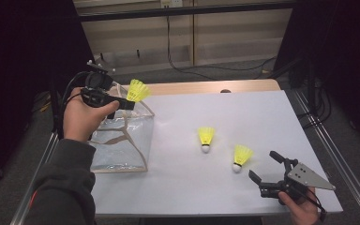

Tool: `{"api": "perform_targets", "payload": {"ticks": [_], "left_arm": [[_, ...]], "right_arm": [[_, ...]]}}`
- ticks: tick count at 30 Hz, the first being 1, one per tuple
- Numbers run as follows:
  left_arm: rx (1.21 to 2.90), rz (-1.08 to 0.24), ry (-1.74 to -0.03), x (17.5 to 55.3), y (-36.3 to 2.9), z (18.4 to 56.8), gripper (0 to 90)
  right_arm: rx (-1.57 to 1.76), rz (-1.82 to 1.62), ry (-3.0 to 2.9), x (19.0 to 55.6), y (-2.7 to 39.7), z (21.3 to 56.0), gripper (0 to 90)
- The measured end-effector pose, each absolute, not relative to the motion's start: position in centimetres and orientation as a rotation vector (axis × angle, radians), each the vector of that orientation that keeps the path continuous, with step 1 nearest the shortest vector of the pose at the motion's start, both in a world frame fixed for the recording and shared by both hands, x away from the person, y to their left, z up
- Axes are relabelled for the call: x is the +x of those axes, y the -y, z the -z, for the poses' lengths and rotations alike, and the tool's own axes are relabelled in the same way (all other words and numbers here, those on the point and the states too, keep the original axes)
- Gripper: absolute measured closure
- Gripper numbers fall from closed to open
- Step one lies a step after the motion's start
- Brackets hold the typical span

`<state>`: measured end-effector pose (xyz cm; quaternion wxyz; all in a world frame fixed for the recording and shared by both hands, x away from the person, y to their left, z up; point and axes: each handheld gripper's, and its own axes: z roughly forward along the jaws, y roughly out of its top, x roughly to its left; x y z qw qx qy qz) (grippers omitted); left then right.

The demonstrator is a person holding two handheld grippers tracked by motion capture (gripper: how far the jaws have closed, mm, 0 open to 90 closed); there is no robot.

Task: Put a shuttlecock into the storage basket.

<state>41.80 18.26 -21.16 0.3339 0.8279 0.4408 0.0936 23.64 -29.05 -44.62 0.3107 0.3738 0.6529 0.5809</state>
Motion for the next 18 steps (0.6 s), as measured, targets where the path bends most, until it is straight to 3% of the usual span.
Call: {"api": "perform_targets", "payload": {"ticks": [18], "left_arm": [[2.151,-0.253,-1.180,41.98,-19.24,21.19,65.1]], "right_arm": [[0.983,-1.534,-1.723,23.62,29.07,44.59,0.9]]}}
